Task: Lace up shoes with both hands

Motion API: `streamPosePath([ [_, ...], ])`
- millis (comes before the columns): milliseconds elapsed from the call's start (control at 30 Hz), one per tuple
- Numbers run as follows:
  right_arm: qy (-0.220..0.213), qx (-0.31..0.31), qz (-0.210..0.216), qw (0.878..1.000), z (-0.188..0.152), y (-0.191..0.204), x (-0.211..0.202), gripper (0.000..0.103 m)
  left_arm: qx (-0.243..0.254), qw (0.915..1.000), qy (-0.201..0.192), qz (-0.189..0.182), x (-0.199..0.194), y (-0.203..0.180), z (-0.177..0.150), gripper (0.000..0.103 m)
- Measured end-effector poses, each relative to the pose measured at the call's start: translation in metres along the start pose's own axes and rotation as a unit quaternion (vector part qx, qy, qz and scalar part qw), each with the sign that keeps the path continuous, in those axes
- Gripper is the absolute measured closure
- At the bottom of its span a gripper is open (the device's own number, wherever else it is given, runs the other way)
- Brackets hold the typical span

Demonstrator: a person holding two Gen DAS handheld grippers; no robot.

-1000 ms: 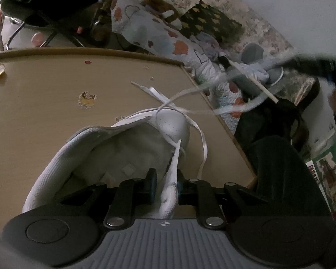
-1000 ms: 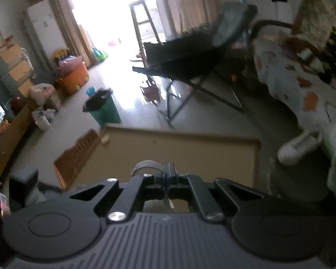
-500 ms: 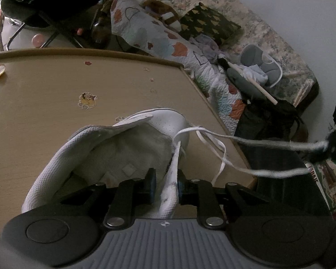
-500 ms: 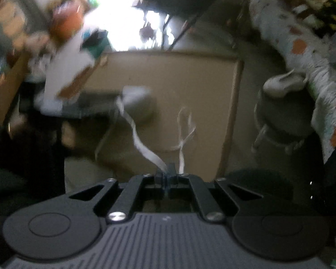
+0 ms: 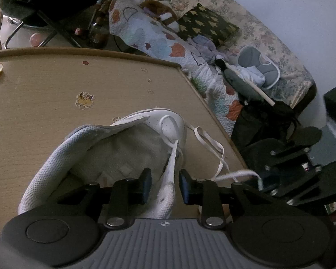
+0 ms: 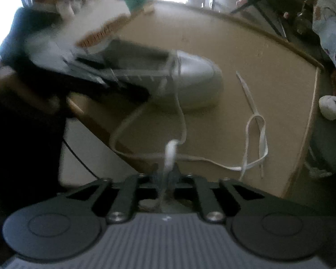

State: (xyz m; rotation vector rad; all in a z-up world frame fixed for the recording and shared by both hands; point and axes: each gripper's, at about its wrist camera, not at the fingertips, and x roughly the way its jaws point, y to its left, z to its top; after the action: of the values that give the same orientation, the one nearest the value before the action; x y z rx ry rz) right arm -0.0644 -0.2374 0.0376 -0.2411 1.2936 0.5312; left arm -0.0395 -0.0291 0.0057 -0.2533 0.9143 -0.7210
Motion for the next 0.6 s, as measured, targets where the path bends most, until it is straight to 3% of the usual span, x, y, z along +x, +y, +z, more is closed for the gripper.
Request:
streamPosePath([
  [33,0.011,-0.01,-0.014,1.0,0.0,-0.001,0.004,0.073,0.0,1.0,0.0,0.0,0.0,0.0,0.0,0.072],
  [133,0.041,-0.03,-0.029,0.998,-0.002,-0.007,0.005,0.072,0.0,1.0,0.001,0.0,0.001,-0.001,0.002,0.071],
  [367,0.073,-0.046,0.003,0.996,-0.007,-0.03,-0.024,0.071,-0.001,1.0,0.002,-0.003,0.001,0.001,0.004,0.067],
  [600,-0.003,0.044,-0.071,0.997,0.011,-0.075,-0.016,0.075,-0.001,1.0,0.003,-0.004,0.001,0.001,0.005,0.067],
])
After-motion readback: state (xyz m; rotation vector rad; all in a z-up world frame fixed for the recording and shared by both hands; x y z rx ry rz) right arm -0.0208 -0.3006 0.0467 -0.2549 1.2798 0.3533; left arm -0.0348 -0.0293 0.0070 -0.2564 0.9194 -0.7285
